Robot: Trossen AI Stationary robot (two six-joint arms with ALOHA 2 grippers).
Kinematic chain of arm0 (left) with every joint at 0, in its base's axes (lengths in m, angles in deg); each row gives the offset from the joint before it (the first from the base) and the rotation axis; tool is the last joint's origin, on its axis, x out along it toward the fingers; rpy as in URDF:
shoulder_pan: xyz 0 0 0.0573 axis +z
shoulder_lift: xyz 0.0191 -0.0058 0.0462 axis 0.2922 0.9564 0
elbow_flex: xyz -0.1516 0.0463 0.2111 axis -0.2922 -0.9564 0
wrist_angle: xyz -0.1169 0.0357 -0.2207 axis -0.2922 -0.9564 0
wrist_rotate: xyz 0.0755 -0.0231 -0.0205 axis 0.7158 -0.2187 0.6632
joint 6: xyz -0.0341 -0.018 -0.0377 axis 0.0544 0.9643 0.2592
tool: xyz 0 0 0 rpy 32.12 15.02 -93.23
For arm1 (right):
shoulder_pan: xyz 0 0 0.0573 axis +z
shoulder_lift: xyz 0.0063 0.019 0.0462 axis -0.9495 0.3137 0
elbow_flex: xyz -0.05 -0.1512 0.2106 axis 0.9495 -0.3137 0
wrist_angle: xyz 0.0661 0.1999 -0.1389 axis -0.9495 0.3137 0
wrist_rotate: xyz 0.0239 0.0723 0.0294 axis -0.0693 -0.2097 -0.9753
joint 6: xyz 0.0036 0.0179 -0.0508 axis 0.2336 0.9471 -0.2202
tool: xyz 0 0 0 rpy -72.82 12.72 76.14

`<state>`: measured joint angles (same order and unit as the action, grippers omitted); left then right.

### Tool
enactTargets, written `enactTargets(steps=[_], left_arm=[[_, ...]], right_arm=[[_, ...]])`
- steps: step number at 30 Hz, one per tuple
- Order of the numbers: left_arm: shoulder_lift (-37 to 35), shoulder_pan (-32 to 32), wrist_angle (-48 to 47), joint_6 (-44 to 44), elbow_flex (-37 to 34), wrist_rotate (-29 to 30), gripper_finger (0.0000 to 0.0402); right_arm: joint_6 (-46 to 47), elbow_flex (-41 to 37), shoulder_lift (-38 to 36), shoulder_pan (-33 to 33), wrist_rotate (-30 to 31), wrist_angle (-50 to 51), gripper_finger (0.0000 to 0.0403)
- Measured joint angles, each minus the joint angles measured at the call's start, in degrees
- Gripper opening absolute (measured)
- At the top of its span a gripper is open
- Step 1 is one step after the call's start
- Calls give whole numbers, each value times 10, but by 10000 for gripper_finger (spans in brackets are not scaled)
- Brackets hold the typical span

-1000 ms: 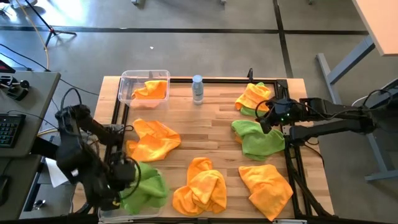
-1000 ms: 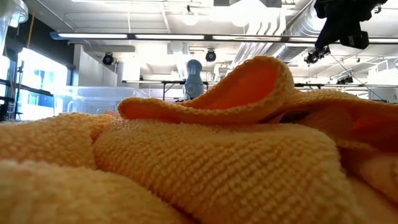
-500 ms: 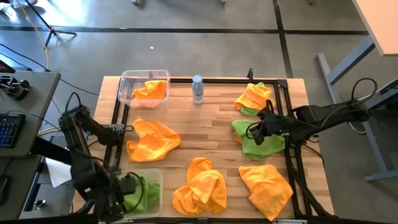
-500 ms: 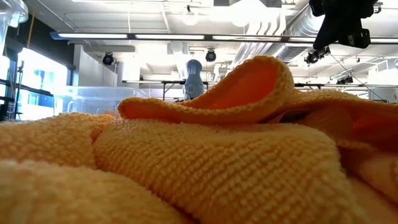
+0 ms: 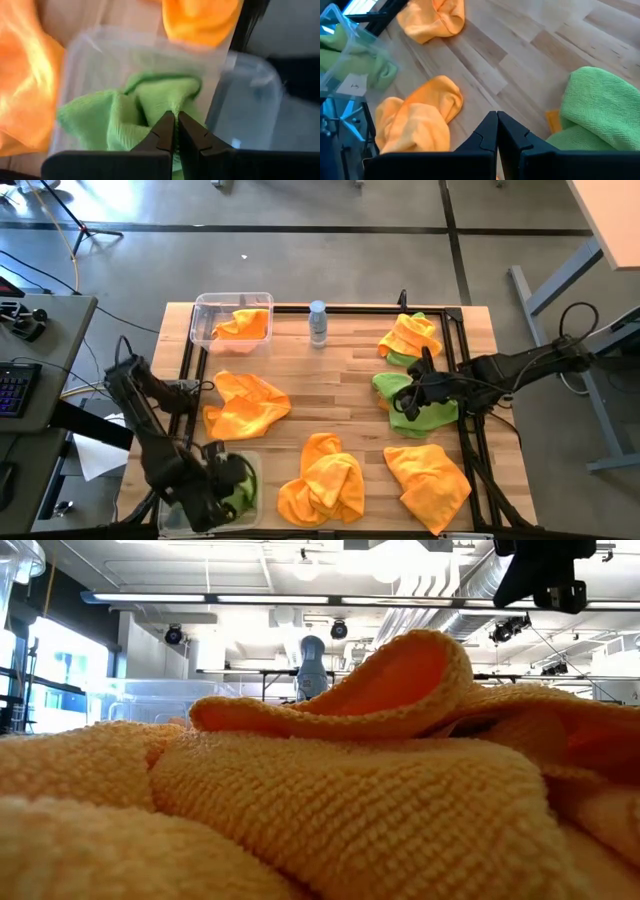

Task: Sort microfiber towel by color & place in baskets
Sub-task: Put the green microfiber towel into the bottom transparent bin

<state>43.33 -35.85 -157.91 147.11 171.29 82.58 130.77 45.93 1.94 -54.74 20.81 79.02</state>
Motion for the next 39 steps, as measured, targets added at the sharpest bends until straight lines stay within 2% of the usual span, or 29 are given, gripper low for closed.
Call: enactTargets(steps=[10, 13, 16, 20, 31, 39], left_arm=[[149, 6, 2, -79, 0, -27, 0], [170, -1, 6, -93, 4, -54, 0], [178, -8, 9, -84, 4, -54, 0], [166, -15, -10, -56, -2, -21, 1], [59, -11, -4, -24, 0, -15, 4], [18, -11, -4, -20, 0, -14, 65]], right_arm=[[21, 0, 0, 31, 27, 1, 0], [26, 0, 0, 37, 28, 1, 0], [35, 0, 0, 44, 28, 1, 0], [38, 0, 0, 53, 28, 1, 0], [42, 0, 0, 57, 29, 1, 0], [41, 0, 0, 57, 29, 1, 0]])
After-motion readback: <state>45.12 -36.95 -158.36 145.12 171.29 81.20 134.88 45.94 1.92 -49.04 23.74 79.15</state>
